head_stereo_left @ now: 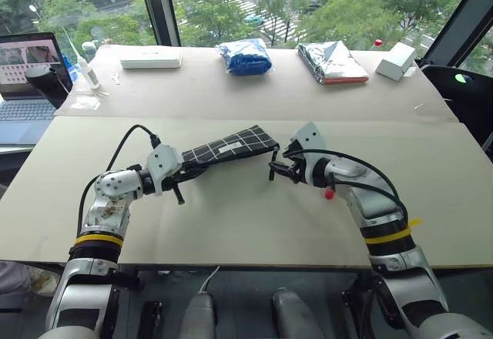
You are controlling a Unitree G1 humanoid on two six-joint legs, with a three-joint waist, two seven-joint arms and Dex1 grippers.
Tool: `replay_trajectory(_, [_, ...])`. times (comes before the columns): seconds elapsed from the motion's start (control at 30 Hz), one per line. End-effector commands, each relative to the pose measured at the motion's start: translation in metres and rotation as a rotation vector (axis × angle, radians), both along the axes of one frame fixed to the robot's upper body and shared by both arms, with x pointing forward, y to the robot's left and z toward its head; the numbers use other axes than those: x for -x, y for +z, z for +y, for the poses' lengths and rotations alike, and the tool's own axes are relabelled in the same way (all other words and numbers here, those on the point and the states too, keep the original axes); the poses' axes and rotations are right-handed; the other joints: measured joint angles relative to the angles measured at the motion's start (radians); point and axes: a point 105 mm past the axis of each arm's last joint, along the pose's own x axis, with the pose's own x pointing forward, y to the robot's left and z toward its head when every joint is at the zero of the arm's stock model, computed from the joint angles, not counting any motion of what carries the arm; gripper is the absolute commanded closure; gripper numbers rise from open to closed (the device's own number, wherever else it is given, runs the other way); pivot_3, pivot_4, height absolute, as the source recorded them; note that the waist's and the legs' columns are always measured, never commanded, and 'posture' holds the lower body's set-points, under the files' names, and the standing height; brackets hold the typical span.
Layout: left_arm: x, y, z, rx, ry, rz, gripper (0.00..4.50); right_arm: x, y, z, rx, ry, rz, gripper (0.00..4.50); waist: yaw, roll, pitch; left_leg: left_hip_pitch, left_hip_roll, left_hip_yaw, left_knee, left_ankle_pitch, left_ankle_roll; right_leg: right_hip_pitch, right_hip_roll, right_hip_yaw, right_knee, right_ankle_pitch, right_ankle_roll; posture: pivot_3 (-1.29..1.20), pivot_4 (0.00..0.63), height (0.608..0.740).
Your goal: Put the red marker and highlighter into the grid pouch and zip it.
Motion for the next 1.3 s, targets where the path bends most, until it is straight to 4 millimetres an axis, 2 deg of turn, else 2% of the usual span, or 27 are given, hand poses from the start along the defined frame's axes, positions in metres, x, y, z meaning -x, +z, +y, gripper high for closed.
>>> replay_trajectory(0.03, [0.001, 0.010, -0.003, 0.018, -0.008, -0.031, 4.50, -0.006, 0.012, 0.006, -0.003, 0.003, -0.056, 1.73, 0.000, 0.000, 0.000, 0.000, 0.000, 0.000, 0.000, 0.000, 0.000, 0.000, 0.000, 0.000, 0.000, 0.000, 0.000, 0.00, 0.150, 0.740])
replay_trajectory(0.13, [0.002, 0.008, -0.004, 0.013, -0.011, -0.025, 4.50, -0.008, 0.011, 0.010, -0.004, 0.011, -0.060, 1.73, 0.000, 0.000, 0.000, 0.000, 0.000, 0.000, 0.000, 0.000, 0.000, 0.000, 0.000, 0.000, 0.000, 0.000, 0.000, 0.00, 0.150, 0.740])
replay_trajectory(0.3, [0.002, 0.007, -0.004, 0.004, -0.014, -0.020, 4.50, -0.008, 0.012, 0.015, -0.009, 0.036, -0.077, 3.14, -0.001, 0.000, 0.000, 0.000, 0.000, 0.000, 0.000, 0.000, 0.000, 0.000, 0.000, 0.000, 0.000, 0.000, 0.000, 0.00, 0.150, 0.740])
replay_trajectory(0.37, [0.002, 0.007, -0.005, 0.001, -0.016, -0.020, 4.50, -0.005, 0.013, 0.020, -0.012, 0.062, -0.084, 3.95, -0.001, 0.000, 0.000, 0.000, 0.000, 0.000, 0.000, 0.000, 0.000, 0.000, 0.000, 0.000, 0.000, 0.000, 0.000, 0.00, 0.150, 0.740])
replay_trajectory(0.43, [0.002, 0.006, -0.006, 0.001, -0.017, -0.020, 4.50, -0.003, 0.014, 0.025, -0.004, 0.088, -0.090, 4.45, -0.001, 0.000, 0.000, 0.000, 0.000, 0.000, 0.000, 0.000, 0.000, 0.000, 0.000, 0.000, 0.000, 0.000, 0.000, 0.00, 0.150, 0.740])
replay_trajectory(0.57, [0.001, 0.006, -0.007, 0.001, -0.020, -0.018, 4.50, 0.002, 0.011, 0.040, 0.023, 0.149, -0.088, 4.45, -0.002, 0.000, 0.000, 0.000, 0.000, 0.000, 0.000, 0.000, 0.000, 0.000, 0.000, 0.000, 0.000, 0.000, 0.000, 0.00, 0.150, 0.740])
replay_trajectory(0.73, [0.000, 0.005, -0.009, 0.007, -0.021, -0.016, 4.50, 0.011, 0.011, 0.074, 0.074, 0.261, -0.114, 4.45, -0.002, 0.000, 0.000, 0.000, 0.000, 0.000, 0.000, 0.000, 0.000, 0.000, 0.000, 0.000, 0.000, 0.000, 0.000, 0.00, 0.150, 0.740])
replay_trajectory(0.8, [-0.001, 0.005, -0.011, 0.010, -0.024, -0.017, 4.50, 0.018, 0.013, 0.096, 0.085, 0.334, -0.126, 4.45, -0.003, 0.000, 0.000, 0.000, 0.000, 0.000, 0.000, 0.000, 0.000, 0.000, 0.000, 0.000, 0.000, 0.000, 0.000, 0.00, 0.150, 0.740])
replay_trajectory(1.0, [-0.003, 0.006, -0.014, 0.016, -0.032, -0.021, 4.50, 0.025, 0.029, 0.136, 0.061, 0.436, -0.151, 4.45, -0.001, 0.000, 0.000, 0.000, 0.000, 0.000, 0.000, 0.000, 0.000, -0.001, 0.000, 0.000, 0.000, 0.000, 0.000, 0.00, 0.150, 0.740])
replay_trajectory(1.13, [-0.004, 0.006, -0.015, 0.016, -0.035, -0.023, 4.50, 0.030, 0.029, 0.145, 0.064, 0.486, -0.142, 4.45, 0.006, 0.000, 0.000, 0.000, 0.000, 0.000, 0.000, 0.000, 0.000, -0.001, 0.000, -0.001, 0.000, 0.000, 0.000, 0.00, 0.150, 0.740])
replay_trajectory(1.23, [-0.005, 0.007, -0.016, 0.016, -0.036, -0.025, 4.50, 0.025, 0.024, 0.138, 0.085, 0.465, -0.139, 4.45, 0.002, 0.000, 0.000, 0.000, 0.000, 0.000, 0.000, 0.000, 0.000, -0.001, 0.000, -0.001, 0.000, 0.000, 0.000, 0.00, 0.150, 0.740])
replay_trajectory(1.3, [-0.004, 0.007, -0.016, 0.017, -0.036, -0.025, 4.50, 0.022, 0.023, 0.125, 0.075, 0.447, -0.122, 3.78, 0.002, 0.000, 0.000, 0.000, 0.000, 0.000, 0.000, 0.000, 0.000, -0.001, 0.000, -0.001, 0.000, 0.000, 0.000, 0.00, 0.150, 0.740])
